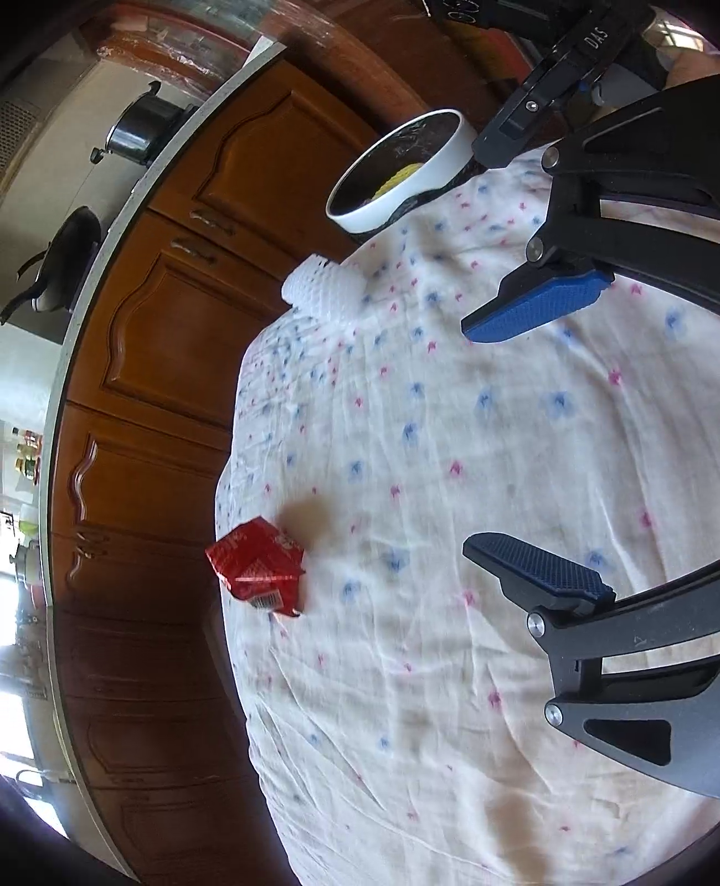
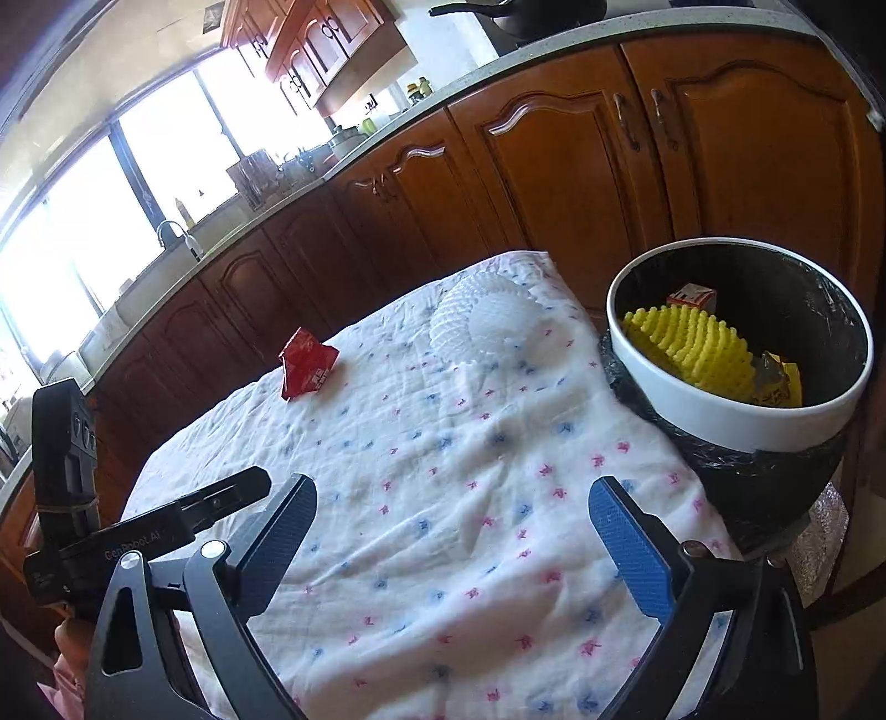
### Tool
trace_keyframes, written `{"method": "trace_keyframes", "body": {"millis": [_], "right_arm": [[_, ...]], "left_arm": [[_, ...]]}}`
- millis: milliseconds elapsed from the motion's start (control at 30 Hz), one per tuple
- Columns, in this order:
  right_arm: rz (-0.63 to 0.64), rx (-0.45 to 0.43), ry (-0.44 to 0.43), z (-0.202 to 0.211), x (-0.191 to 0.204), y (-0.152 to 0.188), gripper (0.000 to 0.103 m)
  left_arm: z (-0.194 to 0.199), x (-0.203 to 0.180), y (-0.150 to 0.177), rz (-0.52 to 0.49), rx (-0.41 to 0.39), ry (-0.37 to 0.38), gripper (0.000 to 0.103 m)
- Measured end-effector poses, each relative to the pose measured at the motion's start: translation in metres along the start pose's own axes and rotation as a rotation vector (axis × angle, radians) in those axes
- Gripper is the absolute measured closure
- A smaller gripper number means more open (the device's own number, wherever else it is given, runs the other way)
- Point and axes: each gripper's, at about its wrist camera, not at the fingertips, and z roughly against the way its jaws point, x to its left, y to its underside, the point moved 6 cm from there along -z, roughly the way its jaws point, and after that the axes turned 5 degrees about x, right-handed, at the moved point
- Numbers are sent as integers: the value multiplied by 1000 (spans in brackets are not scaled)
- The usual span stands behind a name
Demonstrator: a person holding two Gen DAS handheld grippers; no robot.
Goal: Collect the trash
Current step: 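Move both tools back toward the red wrapper and white foam net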
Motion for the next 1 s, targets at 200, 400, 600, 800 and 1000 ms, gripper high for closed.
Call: {"method": "trace_keyframes", "body": {"millis": [200,400,600,800,1000], "right_arm": [[49,26,15,-16,11,-4,1],[68,69,18,-30,18,-13,1],[31,49,46,-39,10,-37,1],[-10,17,68,-49,1,-68,1],[-58,52,47,-73,-11,-85,2]], "left_arm": [[2,24,-10,35,-19,-34,25],[-3,39,-32,29,-31,-70,25],[-12,45,-62,9,-43,-102,25],[-35,53,-95,-1,-50,-121,25],[-74,61,-132,-40,-54,-147,25]]}}
